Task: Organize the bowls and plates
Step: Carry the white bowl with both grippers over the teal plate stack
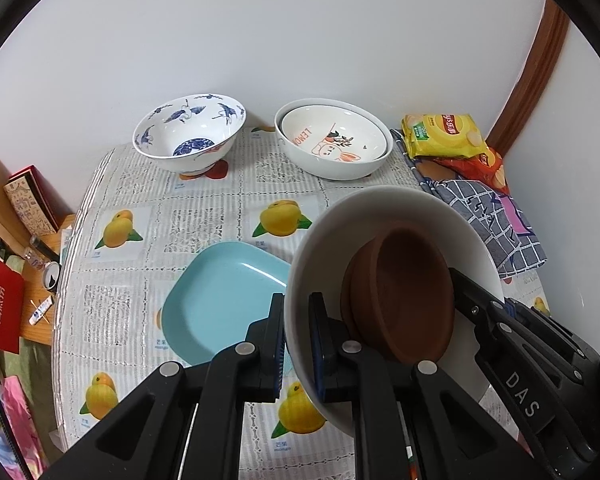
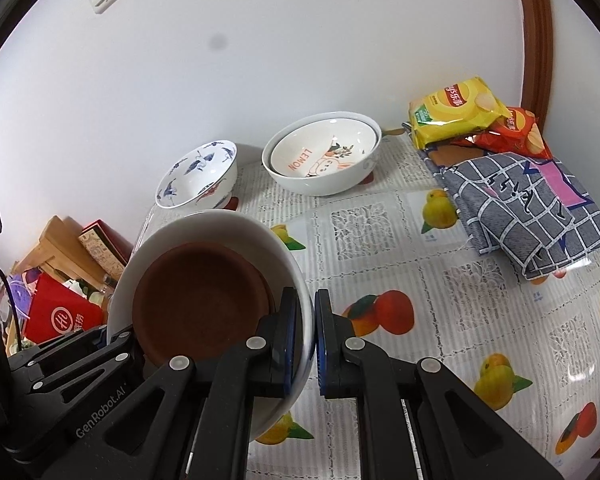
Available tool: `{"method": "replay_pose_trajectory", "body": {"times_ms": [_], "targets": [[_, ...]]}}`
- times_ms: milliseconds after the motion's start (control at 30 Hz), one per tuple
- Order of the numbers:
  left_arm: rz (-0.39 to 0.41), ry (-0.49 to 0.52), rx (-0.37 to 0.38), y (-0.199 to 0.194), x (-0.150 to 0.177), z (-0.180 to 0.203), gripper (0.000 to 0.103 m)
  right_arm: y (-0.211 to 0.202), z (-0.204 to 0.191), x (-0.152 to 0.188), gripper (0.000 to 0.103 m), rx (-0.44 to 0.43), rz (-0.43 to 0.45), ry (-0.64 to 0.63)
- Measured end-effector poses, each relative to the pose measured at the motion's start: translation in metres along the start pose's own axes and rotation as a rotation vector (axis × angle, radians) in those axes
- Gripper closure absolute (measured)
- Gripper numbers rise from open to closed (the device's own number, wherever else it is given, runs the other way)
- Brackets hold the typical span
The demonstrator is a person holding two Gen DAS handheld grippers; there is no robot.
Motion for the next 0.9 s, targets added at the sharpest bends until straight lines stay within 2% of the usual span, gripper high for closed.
{"method": "replay_pose_trajectory", "body": {"times_ms": [900], "targets": [[-0.009, -0.047, -0.026, 0.001, 0.004, -0.037, 0.092, 0.019, -0.033, 0.005, 0.094, -0.031, -0.026, -0.034]]}}
Point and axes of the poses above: each gripper's, at about its wrist camera, not at the fingertips, and y roughly the way its jaws point, z to its right, x to its underside, the point moved 9 cm from there along y, roughly the way its jaws point, and after that the axes turned 8 degrees about y, right-handed, at the moved point
